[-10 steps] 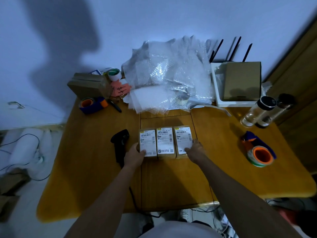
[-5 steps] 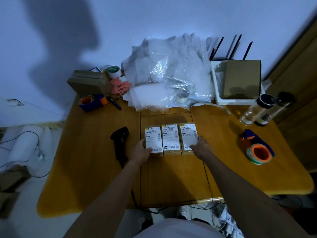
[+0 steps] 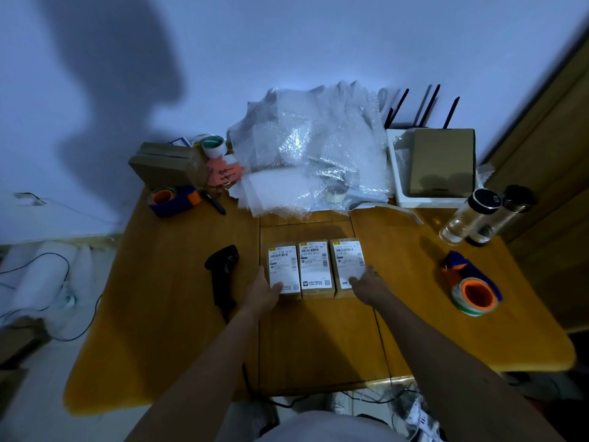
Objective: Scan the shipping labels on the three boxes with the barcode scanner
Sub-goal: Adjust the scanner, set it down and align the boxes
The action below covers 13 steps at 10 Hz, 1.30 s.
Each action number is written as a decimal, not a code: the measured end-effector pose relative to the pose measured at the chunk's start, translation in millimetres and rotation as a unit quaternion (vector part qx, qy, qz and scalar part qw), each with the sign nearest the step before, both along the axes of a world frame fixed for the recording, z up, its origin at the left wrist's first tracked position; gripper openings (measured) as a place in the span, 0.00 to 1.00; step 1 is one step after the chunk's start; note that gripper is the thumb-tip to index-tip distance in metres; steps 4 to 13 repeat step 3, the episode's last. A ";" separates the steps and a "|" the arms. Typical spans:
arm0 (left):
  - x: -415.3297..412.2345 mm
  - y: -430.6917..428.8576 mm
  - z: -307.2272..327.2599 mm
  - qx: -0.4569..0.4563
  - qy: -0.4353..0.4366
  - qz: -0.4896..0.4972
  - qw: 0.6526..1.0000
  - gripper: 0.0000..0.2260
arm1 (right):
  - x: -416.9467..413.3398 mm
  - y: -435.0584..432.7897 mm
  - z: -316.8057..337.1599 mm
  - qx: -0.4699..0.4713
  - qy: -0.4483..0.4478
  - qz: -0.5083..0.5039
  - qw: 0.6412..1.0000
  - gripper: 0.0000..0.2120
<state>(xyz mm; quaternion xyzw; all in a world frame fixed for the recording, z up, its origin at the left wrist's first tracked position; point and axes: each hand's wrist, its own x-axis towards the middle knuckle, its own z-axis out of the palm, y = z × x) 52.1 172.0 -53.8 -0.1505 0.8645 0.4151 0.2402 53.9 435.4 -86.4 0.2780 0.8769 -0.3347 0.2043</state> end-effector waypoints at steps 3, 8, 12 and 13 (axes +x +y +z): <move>-3.0 -18.7 42.0 0.036 0.038 0.016 0.999 0.34 | -12.9 -4.6 35.4 0.047 0.072 0.038 0.996 0.32; -3.0 -18.7 42.0 0.036 0.038 0.016 0.999 0.34 | -12.9 -4.6 35.4 0.047 0.072 0.038 0.996 0.32; -3.0 -18.7 42.0 0.036 0.038 0.016 0.999 0.34 | -12.9 -4.6 35.4 0.047 0.072 0.038 0.996 0.32; -3.0 -18.7 42.0 0.036 0.038 0.016 0.999 0.34 | -12.9 -4.6 35.4 0.047 0.072 0.038 0.996 0.32</move>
